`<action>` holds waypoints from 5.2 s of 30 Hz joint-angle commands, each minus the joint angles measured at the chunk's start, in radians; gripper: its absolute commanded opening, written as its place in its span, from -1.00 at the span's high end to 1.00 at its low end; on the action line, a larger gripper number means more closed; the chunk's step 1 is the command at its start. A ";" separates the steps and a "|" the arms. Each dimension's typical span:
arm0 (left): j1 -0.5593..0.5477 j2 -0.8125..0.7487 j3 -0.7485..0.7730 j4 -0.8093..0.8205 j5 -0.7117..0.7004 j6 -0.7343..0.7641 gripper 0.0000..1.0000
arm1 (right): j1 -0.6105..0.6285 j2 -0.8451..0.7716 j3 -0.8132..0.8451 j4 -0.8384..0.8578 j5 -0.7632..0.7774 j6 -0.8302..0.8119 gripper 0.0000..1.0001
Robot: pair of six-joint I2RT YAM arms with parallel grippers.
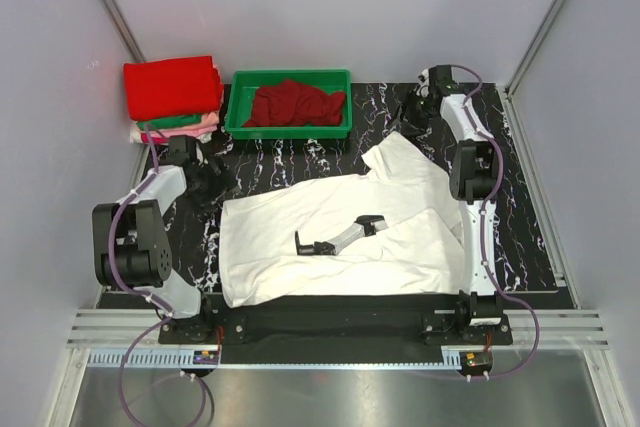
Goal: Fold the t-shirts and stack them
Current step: Fold the tshirt
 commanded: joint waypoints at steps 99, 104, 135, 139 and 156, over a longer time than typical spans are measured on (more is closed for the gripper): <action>-0.129 0.198 0.480 -0.118 0.016 0.109 1.00 | -0.104 -0.431 -0.276 0.192 -0.176 0.158 1.00; -0.103 0.165 0.460 -0.116 0.068 0.143 1.00 | -0.109 -0.552 -0.401 0.195 -0.178 0.126 1.00; -0.002 -0.082 0.090 -0.072 0.194 0.269 1.00 | -0.109 -1.787 -1.641 0.164 0.296 0.428 1.00; -0.002 -0.079 0.076 -0.092 0.158 0.270 1.00 | -0.109 -1.898 -1.782 0.133 0.344 0.542 1.00; 0.001 -0.195 0.124 -0.147 -0.056 0.224 0.02 | -0.109 -2.033 -1.865 0.017 0.439 0.642 -0.54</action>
